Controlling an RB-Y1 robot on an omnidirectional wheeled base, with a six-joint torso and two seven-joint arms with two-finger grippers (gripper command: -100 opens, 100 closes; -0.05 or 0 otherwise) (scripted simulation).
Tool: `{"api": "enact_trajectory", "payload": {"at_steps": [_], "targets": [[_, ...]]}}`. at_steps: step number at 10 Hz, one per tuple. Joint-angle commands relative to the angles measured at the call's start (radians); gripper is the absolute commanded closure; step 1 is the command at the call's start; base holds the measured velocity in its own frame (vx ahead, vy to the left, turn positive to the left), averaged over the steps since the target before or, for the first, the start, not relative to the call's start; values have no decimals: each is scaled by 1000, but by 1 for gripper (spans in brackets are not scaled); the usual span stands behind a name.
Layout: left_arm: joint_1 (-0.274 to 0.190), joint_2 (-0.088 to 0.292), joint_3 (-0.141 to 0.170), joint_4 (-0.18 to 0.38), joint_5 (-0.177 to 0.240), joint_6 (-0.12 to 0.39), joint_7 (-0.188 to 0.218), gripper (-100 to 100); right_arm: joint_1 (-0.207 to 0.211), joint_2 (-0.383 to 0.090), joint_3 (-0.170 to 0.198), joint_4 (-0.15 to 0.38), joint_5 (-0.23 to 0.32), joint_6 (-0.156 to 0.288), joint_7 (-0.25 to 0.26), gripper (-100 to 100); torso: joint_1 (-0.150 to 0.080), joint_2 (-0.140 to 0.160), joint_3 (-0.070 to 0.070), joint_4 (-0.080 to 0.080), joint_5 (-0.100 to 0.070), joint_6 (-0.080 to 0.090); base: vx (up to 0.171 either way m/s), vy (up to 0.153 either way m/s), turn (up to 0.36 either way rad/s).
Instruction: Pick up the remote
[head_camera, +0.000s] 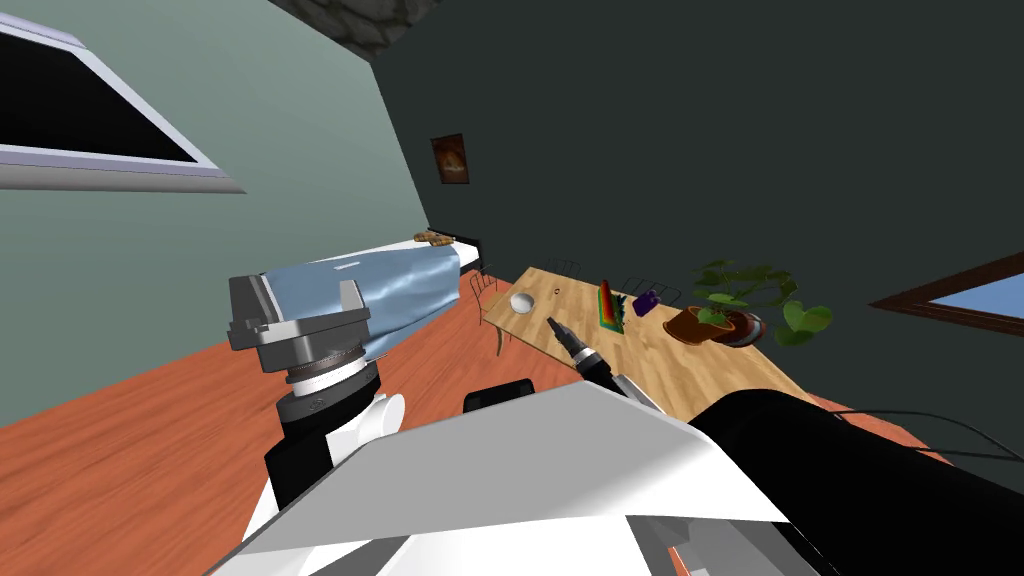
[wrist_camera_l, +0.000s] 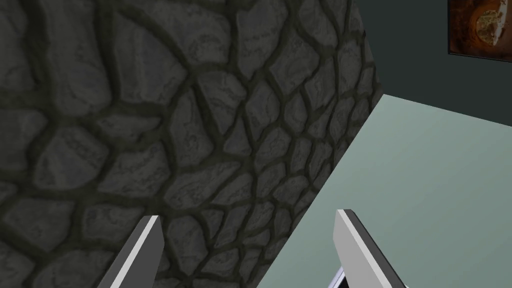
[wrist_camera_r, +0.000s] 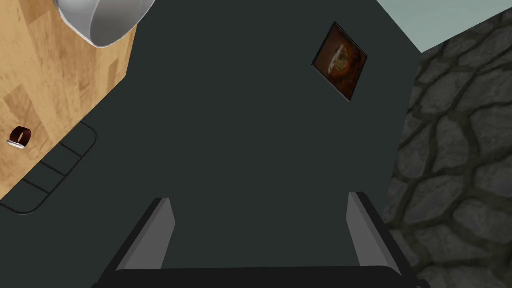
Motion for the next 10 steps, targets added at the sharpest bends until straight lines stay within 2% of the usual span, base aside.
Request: {"api": "enact_trajectory", "payload": {"at_steps": [1,2,3,5,6,8,9,10], "targets": [[0,0,0,0,0,0,0,0,30,-50,14,38,17,19,21,-100,0,0,0,0,0,0,8,9,222],[0,0,0,0,0,0,0,0,58,-83,26,63,31,36,39,-100,0,0,0,0,0,-1,8,9,317],[0,0,0,0,0,0,0,0,58,-91,26,68,31,36,39,-100,1,0,0,0,0,-1,5,3,136],[0,0,0,0,0,0,0,0,117,-154,53,130,59,71,75,-100,0,0,0,0,0,-1,4,12,328],[0,0,0,0,0,0,0,0,117,-169,53,130,59,71,75,-100,1,0,0,0,0,-1,4,2,147],[0,0,0,0,0,0,0,0,176,-242,83,192,86,104,108,-100,0,0,0,0,0,-1,4,10,349],[0,0,0,0,0,0,0,0,176,-245,83,192,86,104,108,-100,1,0,0,0,0,-1,4,-2,122],[0,0,0,0,0,0,0,0,205,-282,99,223,98,120,123,-100,0,0,0,0,0,0,3,9,229]]}}
